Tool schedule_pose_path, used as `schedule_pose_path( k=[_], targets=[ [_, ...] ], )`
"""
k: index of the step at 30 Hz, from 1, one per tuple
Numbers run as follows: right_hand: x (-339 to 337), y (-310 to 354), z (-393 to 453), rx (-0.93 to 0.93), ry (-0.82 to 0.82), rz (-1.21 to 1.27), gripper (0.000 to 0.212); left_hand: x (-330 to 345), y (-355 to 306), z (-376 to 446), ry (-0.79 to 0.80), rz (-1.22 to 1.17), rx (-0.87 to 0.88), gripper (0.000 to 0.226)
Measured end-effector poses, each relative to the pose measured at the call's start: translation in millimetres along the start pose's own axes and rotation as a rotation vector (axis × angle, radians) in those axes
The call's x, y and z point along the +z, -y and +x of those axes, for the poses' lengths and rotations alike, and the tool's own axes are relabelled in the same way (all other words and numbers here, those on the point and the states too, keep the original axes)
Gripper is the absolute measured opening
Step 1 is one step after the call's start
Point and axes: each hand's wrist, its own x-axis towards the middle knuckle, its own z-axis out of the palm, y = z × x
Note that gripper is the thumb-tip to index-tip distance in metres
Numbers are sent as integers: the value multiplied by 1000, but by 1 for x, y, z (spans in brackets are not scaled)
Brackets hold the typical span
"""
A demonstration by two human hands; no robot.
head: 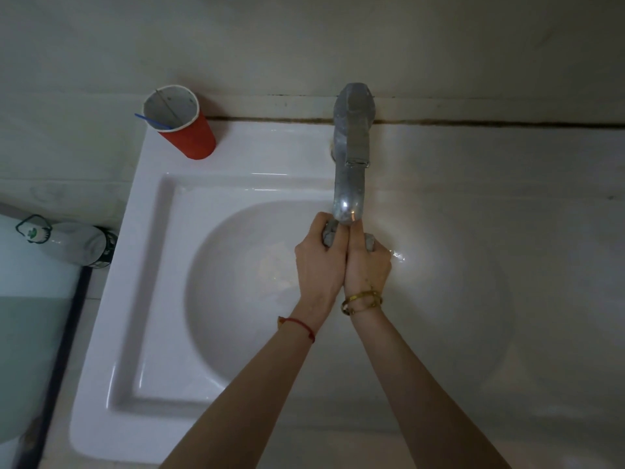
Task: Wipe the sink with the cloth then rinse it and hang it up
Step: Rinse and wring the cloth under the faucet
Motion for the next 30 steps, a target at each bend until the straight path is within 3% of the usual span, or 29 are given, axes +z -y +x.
schedule_pose_path(
  k=[11, 14, 21, 24, 28, 30],
  targets=[
    [-4, -10, 3, -139, 91, -32, 52, 2, 2, -3, -45, -85, -145, 34],
    [-7, -10, 2, -196, 121, -52, 40, 1, 4, -2, -7, -62, -173, 36],
    [-16, -16, 0, -297, 150, -78, 34, -1, 5, -3, 54, 9, -98, 35],
    [-23, -14, 0, -250, 177, -162, 15, -3, 7, -6, 63, 31, -57, 31],
    [-21, -13, -1, -88, 73, -158, 31, -1, 6, -11, 35, 21, 26, 16],
    [-16, -13, -3, -63, -11, -171, 41, 3, 4, -13, 15, -27, 15, 21]
  ],
)
